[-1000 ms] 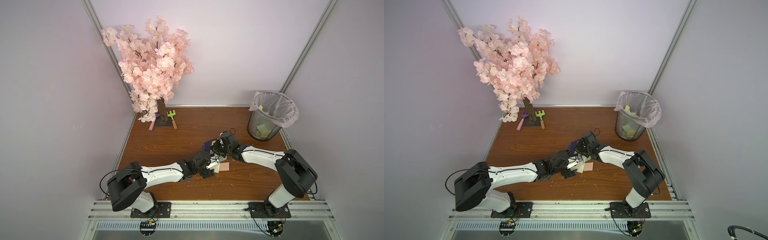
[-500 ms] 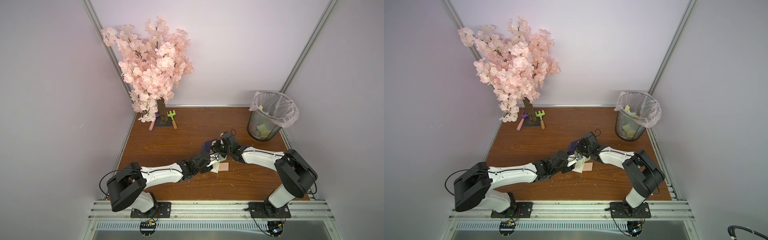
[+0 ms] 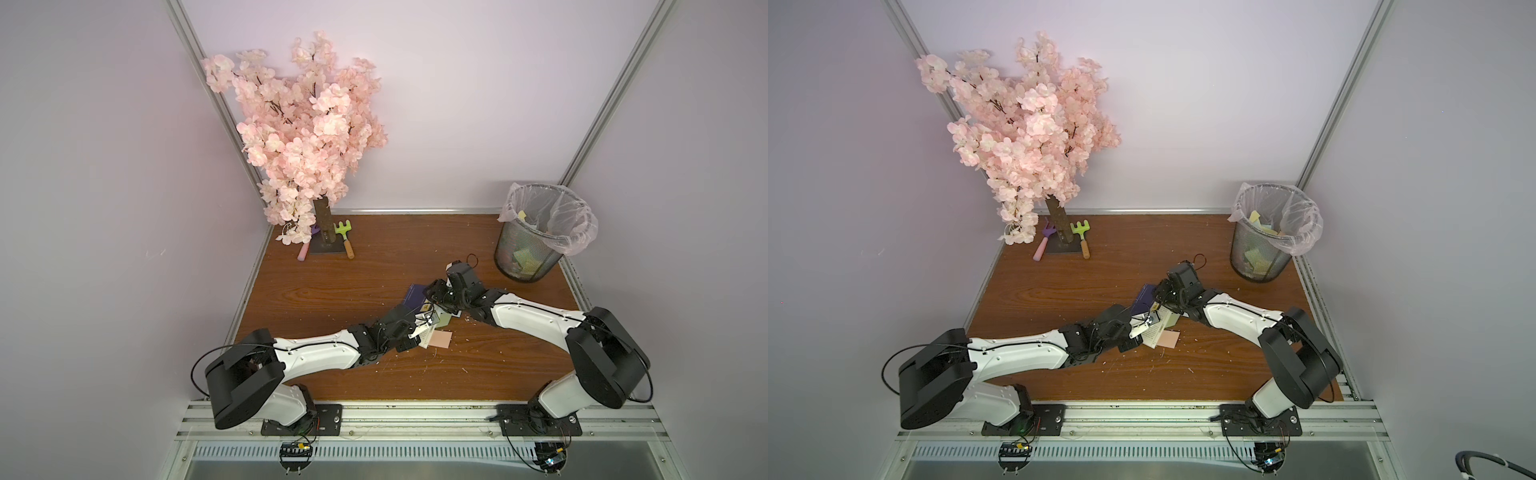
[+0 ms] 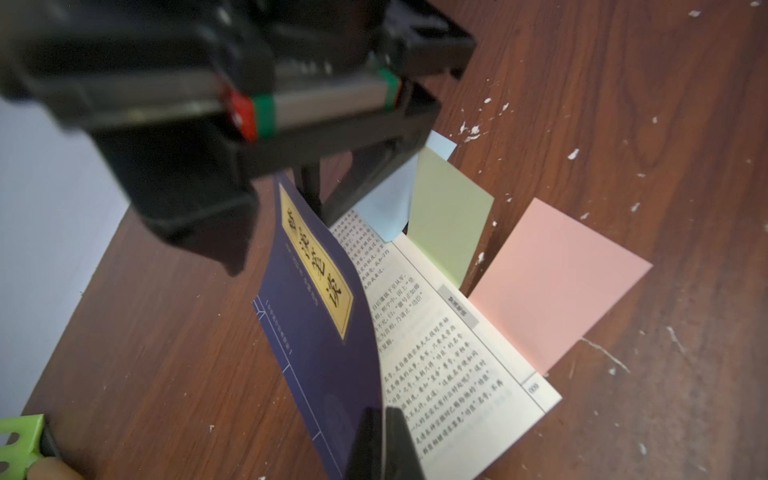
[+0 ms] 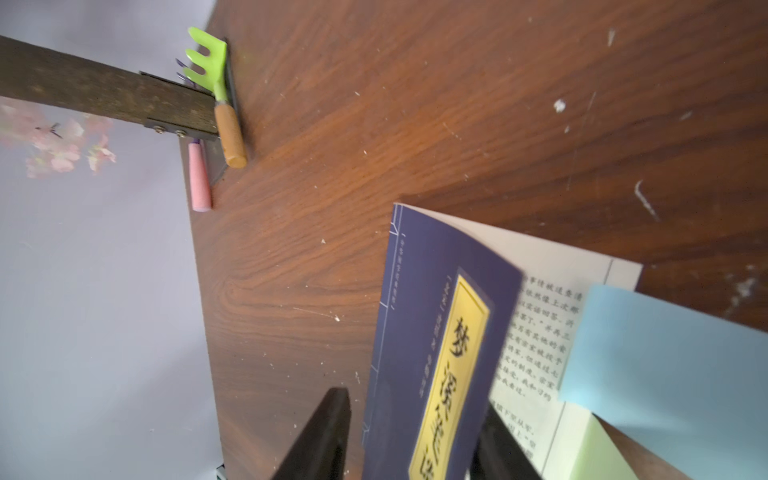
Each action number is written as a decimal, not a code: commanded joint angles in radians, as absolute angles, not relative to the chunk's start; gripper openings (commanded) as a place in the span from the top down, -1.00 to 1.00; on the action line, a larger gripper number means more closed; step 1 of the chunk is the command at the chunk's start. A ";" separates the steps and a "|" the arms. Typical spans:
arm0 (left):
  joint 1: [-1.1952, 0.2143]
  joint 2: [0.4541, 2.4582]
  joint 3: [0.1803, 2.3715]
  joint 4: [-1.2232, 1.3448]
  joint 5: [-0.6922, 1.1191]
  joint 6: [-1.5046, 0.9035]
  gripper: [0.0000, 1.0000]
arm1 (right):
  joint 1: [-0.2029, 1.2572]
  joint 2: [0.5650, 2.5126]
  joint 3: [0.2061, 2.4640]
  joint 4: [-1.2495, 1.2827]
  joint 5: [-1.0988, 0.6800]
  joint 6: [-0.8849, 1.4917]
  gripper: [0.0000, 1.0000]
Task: Peel off the used sticky note
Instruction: Open the book at the center of the board.
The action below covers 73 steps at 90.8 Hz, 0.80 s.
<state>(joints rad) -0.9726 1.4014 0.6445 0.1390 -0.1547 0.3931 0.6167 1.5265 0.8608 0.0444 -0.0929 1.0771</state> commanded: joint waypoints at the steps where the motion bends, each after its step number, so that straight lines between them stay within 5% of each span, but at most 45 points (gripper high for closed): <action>1: -0.902 1.365 0.665 0.081 -0.041 0.336 0.96 | 0.570 1.442 0.874 0.013 -0.094 1.000 -0.04; 32: -0.698 1.377 0.715 -0.001 0.269 0.195 0.96 | 0.509 1.247 0.619 0.075 -0.137 0.973 -0.13; 73: -0.425 1.331 0.594 0.147 0.517 0.054 0.95 | 0.510 1.395 0.524 0.280 -0.177 1.007 -0.06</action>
<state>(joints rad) -0.4976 1.3476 0.6250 0.0982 0.4107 0.1055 0.5056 1.3491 0.5037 0.1890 -0.1539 0.9981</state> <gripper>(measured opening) 0.047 0.536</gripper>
